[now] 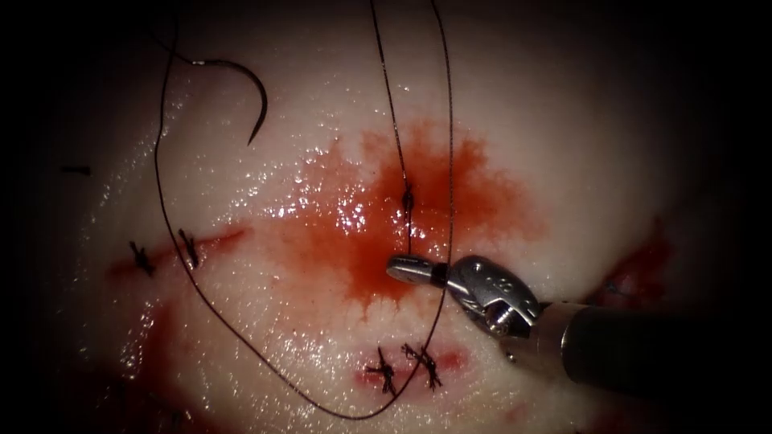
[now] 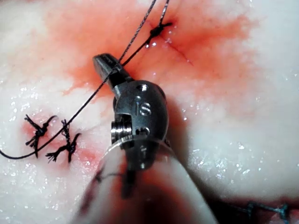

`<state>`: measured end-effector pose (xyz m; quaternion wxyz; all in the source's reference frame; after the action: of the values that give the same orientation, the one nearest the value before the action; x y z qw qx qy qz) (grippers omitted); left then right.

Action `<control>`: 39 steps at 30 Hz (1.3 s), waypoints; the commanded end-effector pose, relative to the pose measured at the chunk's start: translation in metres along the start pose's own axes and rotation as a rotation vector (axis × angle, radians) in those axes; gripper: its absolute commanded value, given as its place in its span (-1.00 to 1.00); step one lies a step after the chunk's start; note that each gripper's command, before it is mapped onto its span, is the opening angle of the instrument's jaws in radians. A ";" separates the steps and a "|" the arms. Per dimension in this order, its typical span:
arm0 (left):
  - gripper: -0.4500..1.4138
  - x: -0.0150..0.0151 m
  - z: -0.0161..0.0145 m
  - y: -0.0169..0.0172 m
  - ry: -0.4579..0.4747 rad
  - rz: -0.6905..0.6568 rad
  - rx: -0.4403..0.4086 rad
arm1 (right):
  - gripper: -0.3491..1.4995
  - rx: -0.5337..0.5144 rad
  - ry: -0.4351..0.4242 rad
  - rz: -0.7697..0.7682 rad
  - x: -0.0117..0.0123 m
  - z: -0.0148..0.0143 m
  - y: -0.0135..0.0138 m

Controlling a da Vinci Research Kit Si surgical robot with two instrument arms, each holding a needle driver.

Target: Wound Closure

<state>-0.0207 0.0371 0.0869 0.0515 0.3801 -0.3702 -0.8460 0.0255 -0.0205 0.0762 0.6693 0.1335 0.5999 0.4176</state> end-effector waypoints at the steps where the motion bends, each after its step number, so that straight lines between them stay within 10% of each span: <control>1: -1.00 -0.0004 0.0011 -0.0002 -0.002 -0.001 0.003 | -1.00 0.008 -0.004 0.000 -0.0010 0.0006 -0.0006; 34: -1.00 -0.0030 0.0027 -0.0010 -0.003 0.023 0.075 | -1.00 0.037 -0.063 -0.049 -0.0032 0.0004 -0.0008; 35: -1.00 -0.0027 0.0025 -0.0008 0.018 -0.003 0.083 | -0.91 0.054 -0.050 -0.052 -0.0028 0.0006 -0.0008; 37: -1.00 -0.0017 0.0018 -0.0005 0.089 -0.052 0.068 | 0.08 0.067 -0.022 -0.051 -0.0022 0.0009 -0.0008; 39: -1.00 -0.0006 0.0011 -0.0002 0.158 -0.094 0.042 | 0.32 0.081 -0.007 -0.046 -0.0016 0.0009 -0.0008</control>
<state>-0.0207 0.0366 0.0867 0.0303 0.4826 -0.3493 -0.8026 0.0260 -0.0215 0.0766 0.6741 0.1499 0.6185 0.3751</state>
